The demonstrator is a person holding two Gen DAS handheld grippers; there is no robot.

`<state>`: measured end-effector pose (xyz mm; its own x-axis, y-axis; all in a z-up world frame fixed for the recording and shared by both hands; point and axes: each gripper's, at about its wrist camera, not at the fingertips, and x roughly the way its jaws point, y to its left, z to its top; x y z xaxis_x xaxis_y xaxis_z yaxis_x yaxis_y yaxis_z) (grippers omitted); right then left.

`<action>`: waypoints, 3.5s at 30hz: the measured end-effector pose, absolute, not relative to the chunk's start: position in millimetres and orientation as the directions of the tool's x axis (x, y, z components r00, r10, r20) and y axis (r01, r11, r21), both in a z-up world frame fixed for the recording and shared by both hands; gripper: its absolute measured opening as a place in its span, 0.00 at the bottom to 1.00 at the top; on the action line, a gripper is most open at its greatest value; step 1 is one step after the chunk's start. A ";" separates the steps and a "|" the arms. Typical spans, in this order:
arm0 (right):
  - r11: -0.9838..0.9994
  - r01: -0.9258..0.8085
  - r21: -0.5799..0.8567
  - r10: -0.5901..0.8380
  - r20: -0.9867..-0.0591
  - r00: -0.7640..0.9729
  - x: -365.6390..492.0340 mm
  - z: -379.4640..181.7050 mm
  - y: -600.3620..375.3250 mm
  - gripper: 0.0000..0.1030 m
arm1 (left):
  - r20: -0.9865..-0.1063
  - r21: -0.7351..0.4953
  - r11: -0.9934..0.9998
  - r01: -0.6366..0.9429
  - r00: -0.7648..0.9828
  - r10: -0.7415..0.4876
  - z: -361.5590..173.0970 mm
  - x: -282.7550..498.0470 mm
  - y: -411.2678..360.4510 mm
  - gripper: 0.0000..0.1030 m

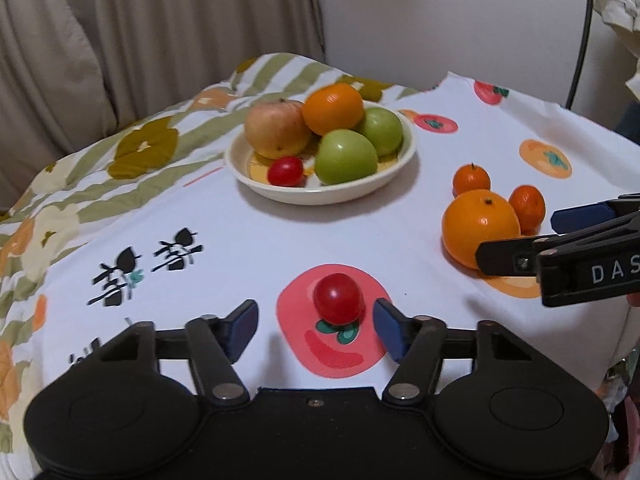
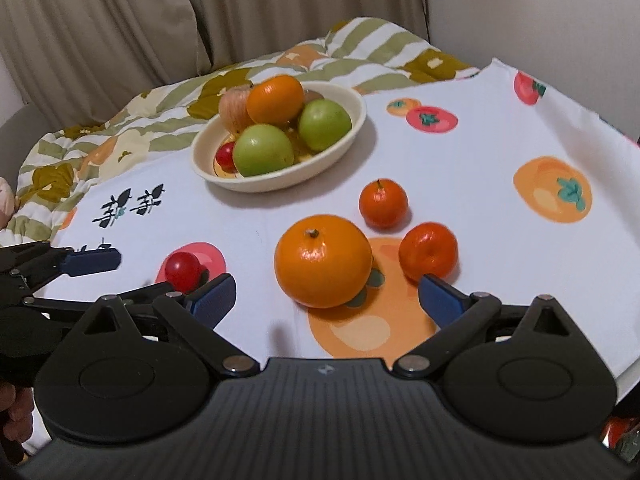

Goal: Organize fruits
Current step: 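Grasp the cherry tomato with the left tool while the right tool grasps the orange, then carry both fruits over the bowl while the left tool opens to drop the cherry tomato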

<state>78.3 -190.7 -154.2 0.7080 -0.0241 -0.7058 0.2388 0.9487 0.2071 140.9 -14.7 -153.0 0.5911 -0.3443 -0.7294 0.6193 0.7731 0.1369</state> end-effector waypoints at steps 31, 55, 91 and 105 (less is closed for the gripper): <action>0.971 0.182 0.156 -0.007 -0.740 0.673 117.3 -169.7 -186.5 0.84 | -0.772 0.090 0.805 0.587 0.552 -0.316 -168.2 150.8 -11.4 0.34; 0.980 0.099 0.172 0.053 -0.706 0.707 100.3 -108.0 -173.0 0.76 | -0.724 0.032 0.881 0.473 0.618 -0.306 -96.9 131.5 10.8 0.34; 0.967 -0.152 0.207 0.253 -0.676 0.692 244.8 -82.5 -306.1 0.76 | -0.725 0.055 0.974 0.219 0.680 -0.112 -94.1 249.1 -97.9 0.34; 0.957 -0.189 0.220 0.290 -0.688 0.665 274.7 -100.1 -315.8 0.76 | -0.701 0.123 0.975 0.185 0.711 -0.046 -105.6 267.1 -105.1 0.85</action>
<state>274.7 -315.8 -100.1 0.6651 0.2895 -0.6883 -0.1892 0.9570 0.2198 267.1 -105.1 -105.6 0.7113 -0.0463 -0.7014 0.1850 0.9750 0.1233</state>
